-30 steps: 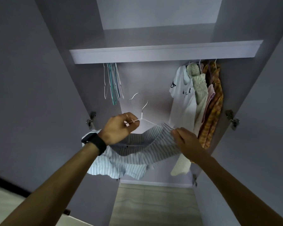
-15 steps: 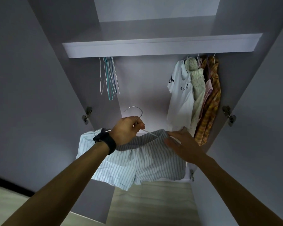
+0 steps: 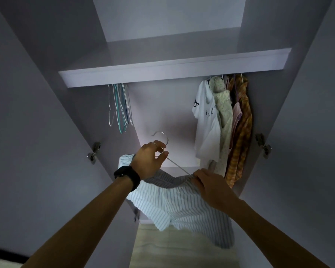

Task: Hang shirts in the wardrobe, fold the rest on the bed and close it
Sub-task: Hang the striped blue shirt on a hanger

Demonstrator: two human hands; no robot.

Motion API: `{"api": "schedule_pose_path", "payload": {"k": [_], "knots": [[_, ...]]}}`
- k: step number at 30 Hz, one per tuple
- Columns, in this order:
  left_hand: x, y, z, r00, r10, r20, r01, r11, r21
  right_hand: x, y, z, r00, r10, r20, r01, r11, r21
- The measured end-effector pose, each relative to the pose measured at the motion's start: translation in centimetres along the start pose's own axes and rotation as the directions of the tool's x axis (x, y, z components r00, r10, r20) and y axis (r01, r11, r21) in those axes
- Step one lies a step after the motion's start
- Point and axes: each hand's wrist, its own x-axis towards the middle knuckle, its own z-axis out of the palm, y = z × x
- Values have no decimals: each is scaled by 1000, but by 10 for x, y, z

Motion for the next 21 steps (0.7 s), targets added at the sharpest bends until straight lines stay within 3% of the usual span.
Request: {"api": "schedule_pose_path", "payload": {"k": [4,9,14,19,21], "knots": [[29,-9,-14,997,42,-62,-26,971,239,26,15,-5,992,120,38,-120,993,-24],[72,-2,-41,968,167,-189,-39,840,541,76,23,-14,967,254,33,-251,965,-71],[131,7,-81,849,419,-322,-120,746,656,119,25,-23,931,361,-62,-366,920,-143],[195,-11,-98,800,486,-351,-123,707,697,170,32,-41,894,422,-154,-443,883,-157],[209,-21,-92,742,539,-399,-132,701,701,187,36,-47,881,431,-195,-463,869,-176]]}}
